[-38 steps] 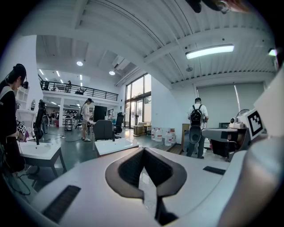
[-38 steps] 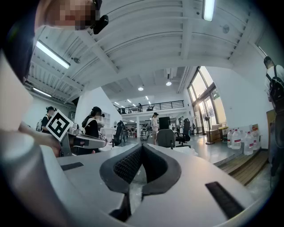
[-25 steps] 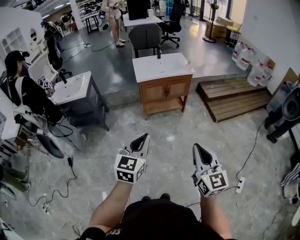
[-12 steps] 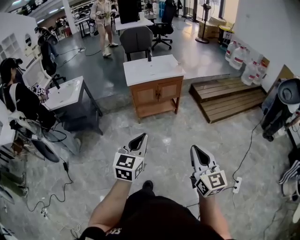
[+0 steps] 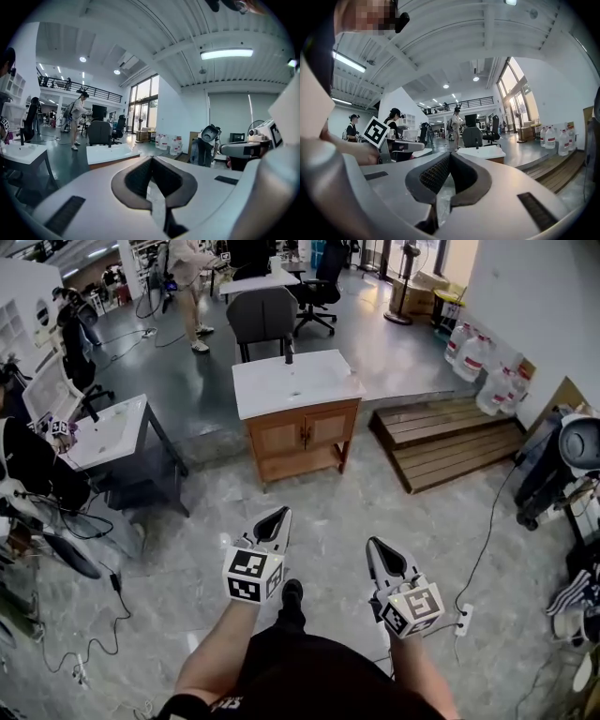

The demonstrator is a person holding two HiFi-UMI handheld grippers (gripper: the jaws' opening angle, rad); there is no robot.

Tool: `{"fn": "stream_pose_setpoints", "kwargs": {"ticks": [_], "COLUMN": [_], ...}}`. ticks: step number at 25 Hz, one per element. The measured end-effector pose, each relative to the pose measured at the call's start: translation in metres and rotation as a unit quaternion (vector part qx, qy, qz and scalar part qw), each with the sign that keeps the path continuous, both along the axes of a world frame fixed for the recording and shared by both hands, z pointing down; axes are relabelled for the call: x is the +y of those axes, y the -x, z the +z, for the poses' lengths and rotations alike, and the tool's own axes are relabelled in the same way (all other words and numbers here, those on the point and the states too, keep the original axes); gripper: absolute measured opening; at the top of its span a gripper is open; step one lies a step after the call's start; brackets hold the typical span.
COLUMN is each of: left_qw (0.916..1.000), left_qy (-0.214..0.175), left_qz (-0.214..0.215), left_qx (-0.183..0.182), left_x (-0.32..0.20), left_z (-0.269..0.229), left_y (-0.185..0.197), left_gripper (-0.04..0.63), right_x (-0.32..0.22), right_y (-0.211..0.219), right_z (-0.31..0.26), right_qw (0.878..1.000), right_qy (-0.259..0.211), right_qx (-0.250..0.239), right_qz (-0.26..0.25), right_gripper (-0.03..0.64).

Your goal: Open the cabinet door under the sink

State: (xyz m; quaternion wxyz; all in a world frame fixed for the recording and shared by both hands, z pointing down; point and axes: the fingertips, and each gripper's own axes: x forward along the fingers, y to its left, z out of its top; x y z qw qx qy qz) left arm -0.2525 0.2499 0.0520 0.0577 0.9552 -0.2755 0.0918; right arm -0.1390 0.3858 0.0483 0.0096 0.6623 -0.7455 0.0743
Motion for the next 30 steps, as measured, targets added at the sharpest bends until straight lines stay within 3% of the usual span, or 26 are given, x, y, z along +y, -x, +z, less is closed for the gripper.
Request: {"fn": "stream_pose_setpoints", "kwargs": {"ticks": [10,18,30], "left_qw": [0.9984,0.9973,0.9958], "left_qy": [0.029,0.035,0.046], "left_qz": [0.043,0.059,0.063], "left_qx": [-0.023,-0.025,-0.046], "left_x": [-0.130,-0.216,-0.265], "left_z": [0.036,0.040,0.056], "left_y": [-0.069,-0.097,-0.133], "left_gripper": [0.011,0.011,0.011], "right_x": [-0.135,-0.223,-0.273], "right_y": [-0.053,-0.070,-0.105], "right_z": [0.025,0.026,0.047], "right_qw": [0.999,0.998,0.997], "right_qy": [0.041,0.051,0.063], "right_qx": [-0.018,-0.012,-0.045], "right_qz": [0.021,0.020,0.021], "right_gripper": [0.014,0.014,0.014]}}
